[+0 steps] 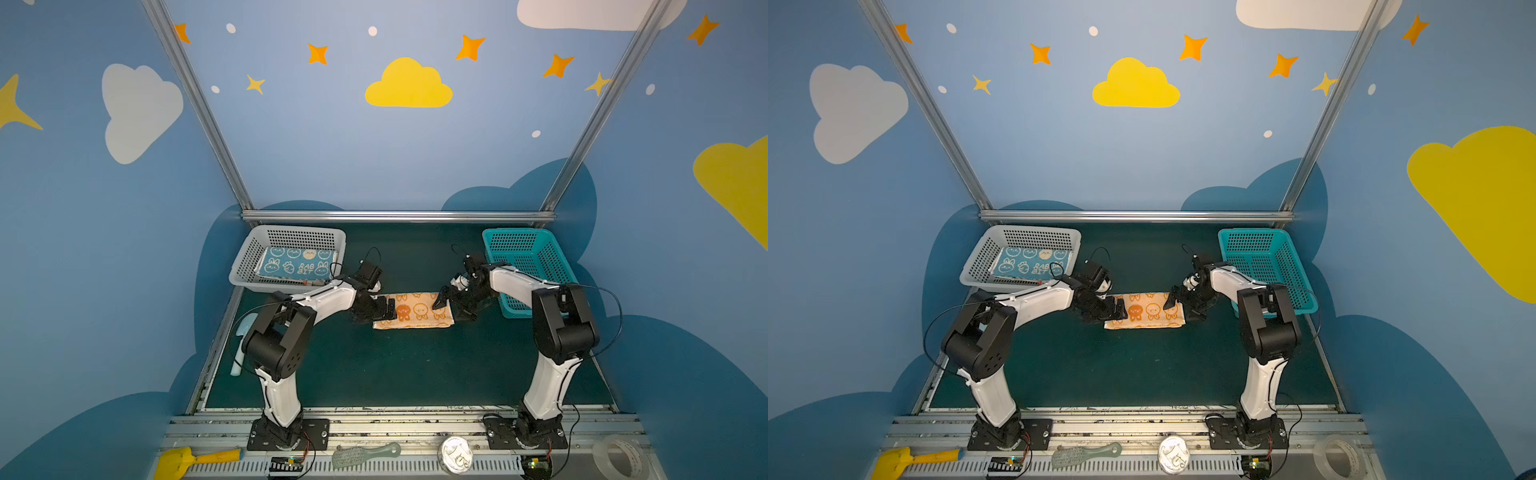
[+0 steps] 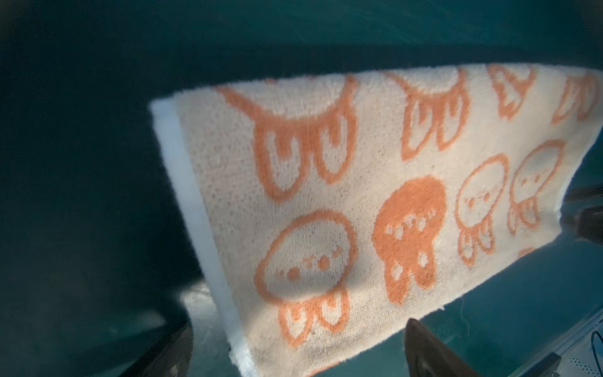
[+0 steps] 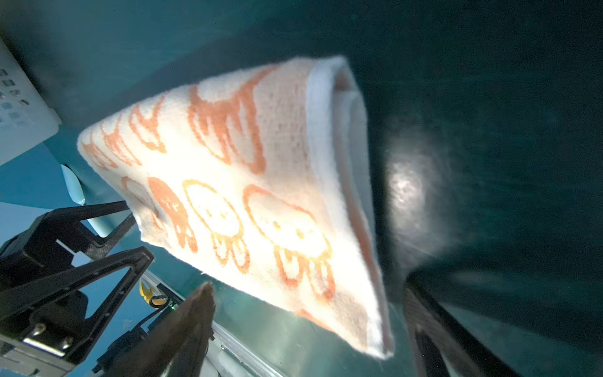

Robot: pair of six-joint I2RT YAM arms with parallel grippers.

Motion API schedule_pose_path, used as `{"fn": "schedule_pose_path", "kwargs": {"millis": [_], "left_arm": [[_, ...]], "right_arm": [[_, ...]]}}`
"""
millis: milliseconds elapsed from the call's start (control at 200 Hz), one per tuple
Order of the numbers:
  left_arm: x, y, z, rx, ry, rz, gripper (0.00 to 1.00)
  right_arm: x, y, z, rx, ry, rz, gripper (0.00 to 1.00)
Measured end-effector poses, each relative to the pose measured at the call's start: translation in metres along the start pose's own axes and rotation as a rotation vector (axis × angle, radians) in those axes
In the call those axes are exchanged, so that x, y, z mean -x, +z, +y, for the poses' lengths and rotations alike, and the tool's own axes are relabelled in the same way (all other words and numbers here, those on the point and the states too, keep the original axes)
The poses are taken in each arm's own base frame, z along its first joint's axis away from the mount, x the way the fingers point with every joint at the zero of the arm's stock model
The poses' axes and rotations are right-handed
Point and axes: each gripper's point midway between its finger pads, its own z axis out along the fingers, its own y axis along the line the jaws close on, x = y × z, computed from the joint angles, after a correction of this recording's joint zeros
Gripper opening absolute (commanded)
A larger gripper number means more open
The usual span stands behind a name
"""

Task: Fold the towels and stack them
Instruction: 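Grasp the ends of the folded towel with both grippers, then lift the towel with the left gripper while the right gripper releases it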

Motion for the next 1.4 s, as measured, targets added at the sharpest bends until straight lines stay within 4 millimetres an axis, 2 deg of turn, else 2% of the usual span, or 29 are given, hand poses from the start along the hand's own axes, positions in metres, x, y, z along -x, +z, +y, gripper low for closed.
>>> {"fn": "schedule_pose_path", "kwargs": {"millis": [85,145,225,315,385,571,751,881,1026,1201,1402], "left_arm": [[0.003,0.002,-0.001,-0.001,0.000,0.000,0.96],[0.005,0.003,-0.001,0.000,0.001,0.000,0.89],[0.007,0.005,0.001,0.003,0.002,-0.004,0.78],[0.010,0.008,0.002,0.002,0.011,-0.012,0.57],[0.012,0.011,0.003,0.007,0.022,-0.017,0.52],[0.015,0.015,0.009,0.036,0.044,-0.027,0.25],[0.018,0.016,0.012,0.059,0.065,-0.031,0.04],[0.019,0.013,0.014,0.103,0.097,-0.025,0.03],[0.021,0.000,0.020,0.186,0.145,-0.007,0.03],[0.041,-0.029,0.017,0.258,0.226,-0.020,0.03],[0.064,-0.067,0.030,0.378,0.310,-0.042,0.03]], "right_arm": [[0.000,0.003,0.005,0.018,-0.007,-0.001,0.89],[-0.001,0.005,0.008,0.031,-0.004,0.000,0.89],[-0.001,0.006,0.010,0.045,0.001,-0.001,0.89],[-0.001,0.007,0.013,0.064,0.008,-0.001,0.89],[-0.001,0.008,0.015,0.075,0.007,-0.001,0.89],[-0.004,0.013,0.024,0.095,-0.017,0.006,0.89],[-0.007,0.015,0.029,0.107,-0.030,0.012,0.89],[-0.008,0.015,0.030,0.113,-0.038,0.017,0.89],[-0.010,0.016,0.032,0.112,-0.058,0.021,0.89],[-0.014,0.014,0.038,0.092,-0.082,0.036,0.89],[0.002,-0.006,0.066,0.107,-0.130,-0.012,0.89]]}}
